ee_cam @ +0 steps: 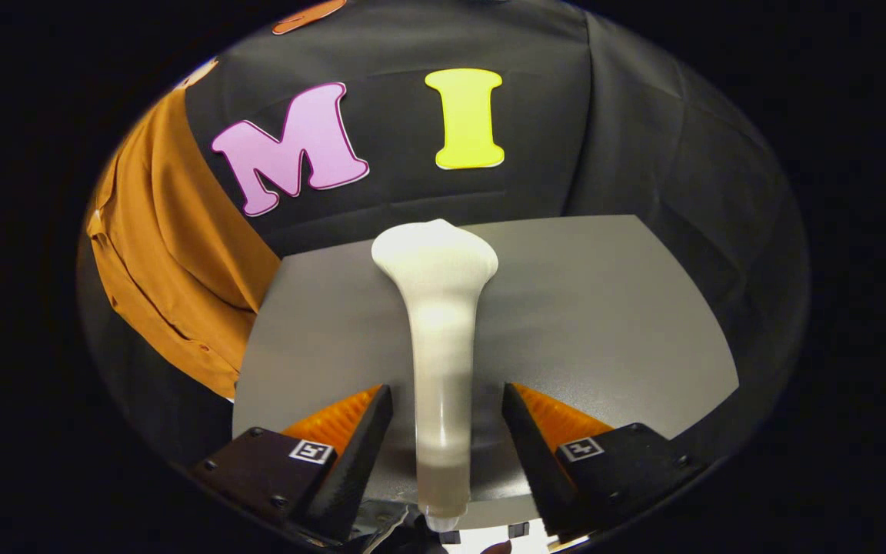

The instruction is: Iron the clothes twice with a garment steamer, once on the left side and once on the right side.

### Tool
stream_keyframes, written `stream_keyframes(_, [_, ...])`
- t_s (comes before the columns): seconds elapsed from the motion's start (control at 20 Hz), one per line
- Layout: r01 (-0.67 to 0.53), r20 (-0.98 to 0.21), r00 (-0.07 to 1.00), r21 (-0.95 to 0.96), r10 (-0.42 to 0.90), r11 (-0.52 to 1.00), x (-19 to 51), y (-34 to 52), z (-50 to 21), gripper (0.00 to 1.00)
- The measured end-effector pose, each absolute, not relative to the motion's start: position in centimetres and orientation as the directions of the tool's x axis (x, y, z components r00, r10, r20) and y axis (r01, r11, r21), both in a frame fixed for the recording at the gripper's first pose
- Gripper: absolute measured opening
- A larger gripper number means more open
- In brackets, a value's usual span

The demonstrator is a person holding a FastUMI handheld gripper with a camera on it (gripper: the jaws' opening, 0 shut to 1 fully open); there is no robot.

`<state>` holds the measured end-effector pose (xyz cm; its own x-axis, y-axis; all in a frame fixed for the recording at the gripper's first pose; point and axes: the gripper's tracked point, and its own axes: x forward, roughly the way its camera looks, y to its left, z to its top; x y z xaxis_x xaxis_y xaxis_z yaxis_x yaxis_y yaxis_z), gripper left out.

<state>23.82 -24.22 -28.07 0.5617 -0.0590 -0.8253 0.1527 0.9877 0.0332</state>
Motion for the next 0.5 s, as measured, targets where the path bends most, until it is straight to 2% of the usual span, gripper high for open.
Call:
stream_keyframes(0.15, [0.117, -0.819, 0.573, 0.048, -0.028, 0.992, 24.7, -23.7, -29.8, 0.53])
stream_keyframes(0.2, [0.115, -0.809, 0.586, 0.043, -0.033, 0.992, 24.5, -23.7, -26.8, 0.4])
stream_keyframes(0.3, [0.105, -0.796, 0.605, 0.064, -0.013, 0.992, 24.4, -23.5, -27.7, 0.29])
stream_keyframes(0.5, [0.138, -0.708, 0.704, 0.063, -0.053, 0.988, 23.7, -23.9, -24.3, 0.29])
